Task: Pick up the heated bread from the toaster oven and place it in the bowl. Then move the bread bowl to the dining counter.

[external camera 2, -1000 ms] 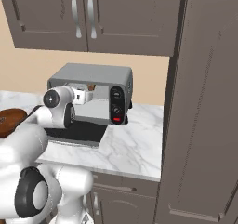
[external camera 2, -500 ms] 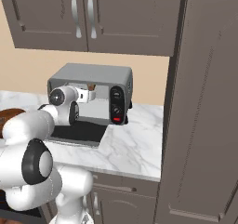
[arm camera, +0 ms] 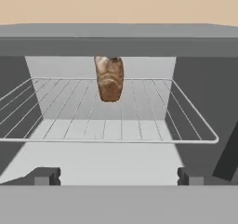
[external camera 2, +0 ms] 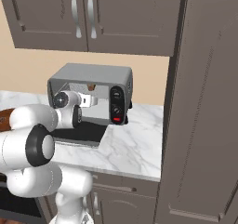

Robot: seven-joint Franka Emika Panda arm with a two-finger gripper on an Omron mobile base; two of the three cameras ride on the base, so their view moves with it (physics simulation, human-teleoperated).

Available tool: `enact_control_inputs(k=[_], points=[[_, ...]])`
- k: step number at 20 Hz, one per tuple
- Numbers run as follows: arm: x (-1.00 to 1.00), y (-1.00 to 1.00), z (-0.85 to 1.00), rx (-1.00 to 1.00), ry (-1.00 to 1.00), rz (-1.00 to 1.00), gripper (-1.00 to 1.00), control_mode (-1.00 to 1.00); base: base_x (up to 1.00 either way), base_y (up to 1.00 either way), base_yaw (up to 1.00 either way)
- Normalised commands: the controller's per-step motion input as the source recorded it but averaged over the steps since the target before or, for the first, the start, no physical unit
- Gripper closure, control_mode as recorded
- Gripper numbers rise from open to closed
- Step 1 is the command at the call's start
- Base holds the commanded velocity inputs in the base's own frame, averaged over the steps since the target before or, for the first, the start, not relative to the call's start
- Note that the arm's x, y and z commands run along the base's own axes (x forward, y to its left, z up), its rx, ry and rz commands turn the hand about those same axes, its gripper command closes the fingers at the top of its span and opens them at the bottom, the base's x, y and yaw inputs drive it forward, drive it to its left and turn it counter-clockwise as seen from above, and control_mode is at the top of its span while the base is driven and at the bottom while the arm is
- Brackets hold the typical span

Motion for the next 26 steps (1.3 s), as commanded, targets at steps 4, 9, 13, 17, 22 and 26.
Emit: enact_control_inputs(k=[4, 9, 13, 17, 22, 26], points=[[0.01, 0.00, -0.15, -0.06, 0.16, 0.00, -1.00, -1.00, 0.00, 0.00, 0.00], [-0.08, 0.00, 0.05, -0.01, -0.02, 0.00, -1.00, -1.00, 0.00, 0.00, 0.00], [-0.10, 0.00, 0.18, 0.00, -0.14, 0.00, -1.00, -1.00, 0.00, 0.00, 0.00], [0.00, 0.00, 0.00, 0.00, -0.03, 0.00, -1.00, -1.00, 0.00, 0.00, 0.00], [0.14, 0.00, 0.00, 0.00, -0.01, 0.00, -1.00, -1.00, 0.00, 0.00, 0.00], [0.09, 0.00, 0.18, 0.00, -0.08, 0.00, -1.00, -1.00, 0.00, 0.00, 0.00]])
